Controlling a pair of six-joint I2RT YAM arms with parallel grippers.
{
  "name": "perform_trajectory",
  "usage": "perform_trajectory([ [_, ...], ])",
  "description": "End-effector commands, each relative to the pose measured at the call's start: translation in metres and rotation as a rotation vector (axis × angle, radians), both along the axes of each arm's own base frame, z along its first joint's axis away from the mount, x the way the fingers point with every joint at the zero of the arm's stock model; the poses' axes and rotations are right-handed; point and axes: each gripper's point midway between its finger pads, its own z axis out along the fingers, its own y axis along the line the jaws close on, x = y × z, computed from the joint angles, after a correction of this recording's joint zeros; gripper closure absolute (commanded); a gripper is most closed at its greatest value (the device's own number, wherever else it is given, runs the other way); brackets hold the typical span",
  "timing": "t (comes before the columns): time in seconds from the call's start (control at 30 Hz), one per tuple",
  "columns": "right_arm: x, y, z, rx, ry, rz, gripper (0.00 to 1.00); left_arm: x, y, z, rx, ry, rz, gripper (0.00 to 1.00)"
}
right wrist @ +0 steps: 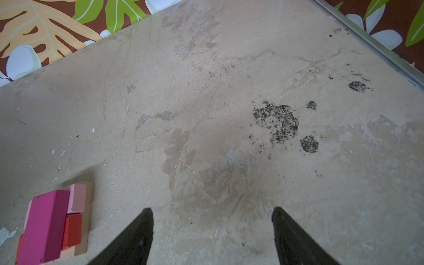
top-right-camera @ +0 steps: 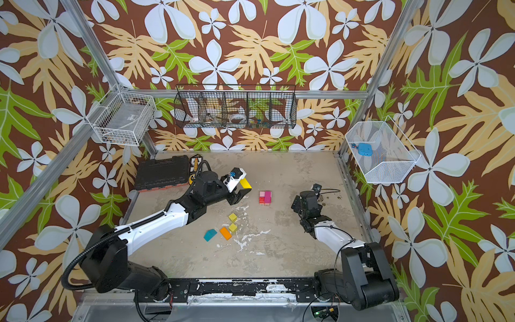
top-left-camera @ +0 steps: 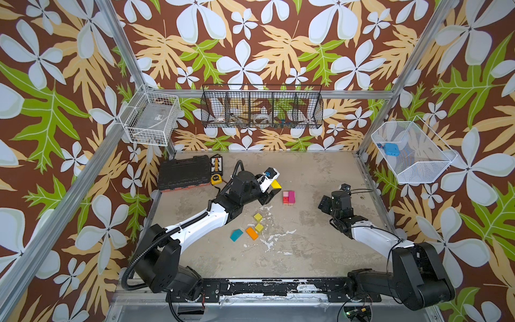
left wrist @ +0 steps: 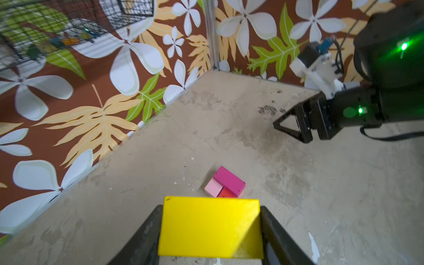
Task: Build the wood block tower
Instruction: 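Lift the yellow block with the left gripper and carry it to the tower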
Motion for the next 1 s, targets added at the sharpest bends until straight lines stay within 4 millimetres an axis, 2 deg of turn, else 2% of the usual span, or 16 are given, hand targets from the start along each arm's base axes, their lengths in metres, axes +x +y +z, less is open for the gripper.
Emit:
perform_trajectory([
  [0.0,0.005,0.002,0.007,0.007,-0.031,0.010,0.19,-0.015,-0.012,-0.019,0.076,-0.029,-0.195,1.00],
  [0.07,0.005,0.002,0.007,0.008,-0.032,0.012,0.19,-0.020,-0.020,-0.026,0.088,-0.033,-0.274,1.00],
  [0.27,0.004,0.001,0.006,0.013,-0.036,0.010,0.18,-0.018,-0.035,-0.042,0.150,-0.041,-0.409,1.00],
  [0.37,0.005,0.001,0.008,0.016,-0.041,0.013,0.18,-0.017,-0.036,-0.052,0.181,-0.056,-0.443,1.00],
  [0.63,0.006,0.002,0.009,0.020,-0.048,0.016,0.18,-0.024,-0.040,-0.063,0.222,-0.086,-0.580,1.00],
  [0.97,0.005,0.002,0.010,0.023,-0.054,0.019,0.17,-0.016,-0.048,-0.092,0.276,-0.046,-0.648,1.00],
])
